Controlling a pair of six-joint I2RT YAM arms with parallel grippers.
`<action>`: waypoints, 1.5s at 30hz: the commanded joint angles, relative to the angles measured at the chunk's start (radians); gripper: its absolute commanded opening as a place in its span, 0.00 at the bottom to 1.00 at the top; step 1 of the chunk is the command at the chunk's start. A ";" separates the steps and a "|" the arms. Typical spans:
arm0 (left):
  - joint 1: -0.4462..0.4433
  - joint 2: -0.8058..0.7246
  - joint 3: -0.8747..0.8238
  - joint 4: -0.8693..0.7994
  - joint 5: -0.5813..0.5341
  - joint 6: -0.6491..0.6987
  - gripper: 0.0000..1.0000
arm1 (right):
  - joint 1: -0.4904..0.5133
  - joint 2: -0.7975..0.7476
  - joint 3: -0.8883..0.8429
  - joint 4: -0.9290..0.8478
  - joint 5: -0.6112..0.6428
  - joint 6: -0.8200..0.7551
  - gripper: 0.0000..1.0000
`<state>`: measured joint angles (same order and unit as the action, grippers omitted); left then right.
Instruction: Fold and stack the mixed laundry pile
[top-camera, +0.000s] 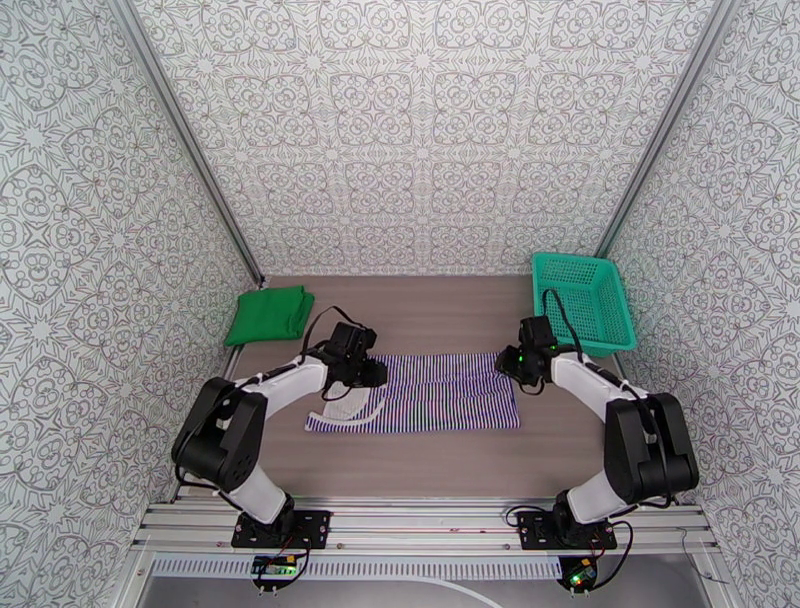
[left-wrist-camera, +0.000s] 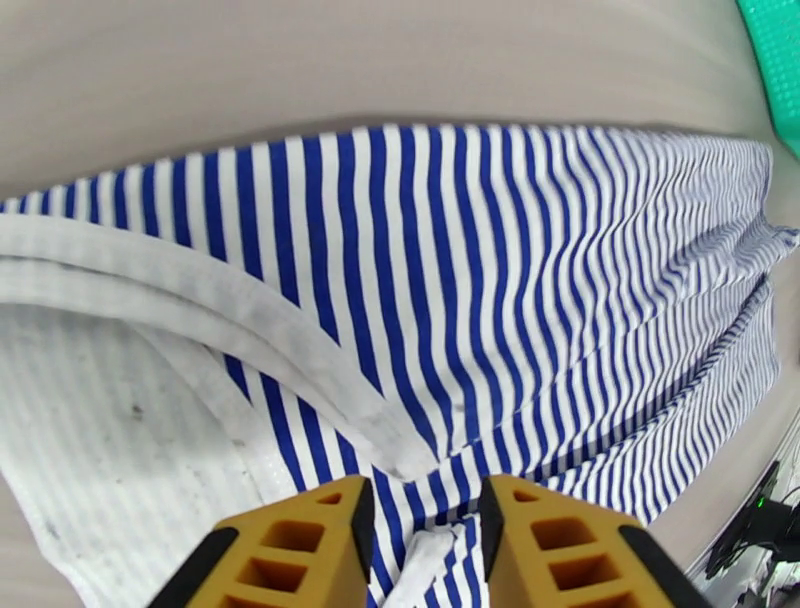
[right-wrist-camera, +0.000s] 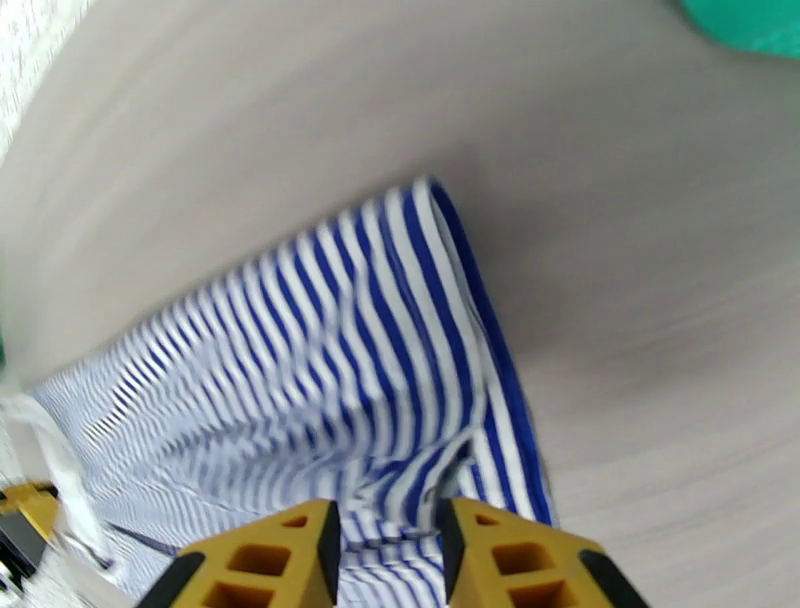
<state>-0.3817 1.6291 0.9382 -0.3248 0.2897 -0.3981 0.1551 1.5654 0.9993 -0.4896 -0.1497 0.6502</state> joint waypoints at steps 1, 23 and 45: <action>0.003 -0.024 -0.034 -0.001 -0.032 -0.040 0.36 | -0.003 0.019 0.053 -0.110 0.054 0.058 0.35; 0.387 0.004 0.011 0.068 -0.007 -0.305 0.69 | 0.037 0.088 0.037 -0.098 0.022 0.016 0.36; 0.430 0.238 0.203 0.040 -0.101 -0.415 0.28 | 0.037 0.102 0.040 -0.070 0.020 -0.001 0.36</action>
<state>0.0402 1.8545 1.1271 -0.2653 0.2024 -0.8116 0.1890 1.6642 1.0187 -0.5690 -0.1196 0.6582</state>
